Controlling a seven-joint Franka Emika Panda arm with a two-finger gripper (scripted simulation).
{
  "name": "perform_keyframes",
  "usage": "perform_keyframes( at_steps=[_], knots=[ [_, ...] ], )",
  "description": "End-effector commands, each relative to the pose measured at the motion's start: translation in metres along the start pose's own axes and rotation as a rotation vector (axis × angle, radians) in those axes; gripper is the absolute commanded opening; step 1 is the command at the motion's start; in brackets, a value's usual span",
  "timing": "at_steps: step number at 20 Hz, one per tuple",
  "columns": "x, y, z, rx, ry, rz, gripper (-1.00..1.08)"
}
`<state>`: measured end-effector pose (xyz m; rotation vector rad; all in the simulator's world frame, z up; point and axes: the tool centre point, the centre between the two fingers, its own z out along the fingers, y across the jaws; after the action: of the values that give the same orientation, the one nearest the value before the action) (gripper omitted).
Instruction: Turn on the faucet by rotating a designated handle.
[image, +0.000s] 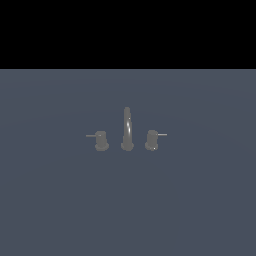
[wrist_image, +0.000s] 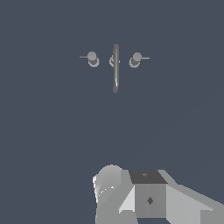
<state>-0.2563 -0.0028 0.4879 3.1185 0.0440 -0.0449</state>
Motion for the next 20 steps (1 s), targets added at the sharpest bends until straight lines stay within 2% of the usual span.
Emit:
perform_keyframes(
  at_steps=[1,10,20],
  knots=[
    [0.0,0.0,0.0,0.0,0.0,0.0,-1.0],
    [0.005,-0.021,0.002,0.003,0.013,-0.027,-1.0],
    [0.02,-0.018,0.006,0.003,0.013,0.025,-1.0]
  ],
)
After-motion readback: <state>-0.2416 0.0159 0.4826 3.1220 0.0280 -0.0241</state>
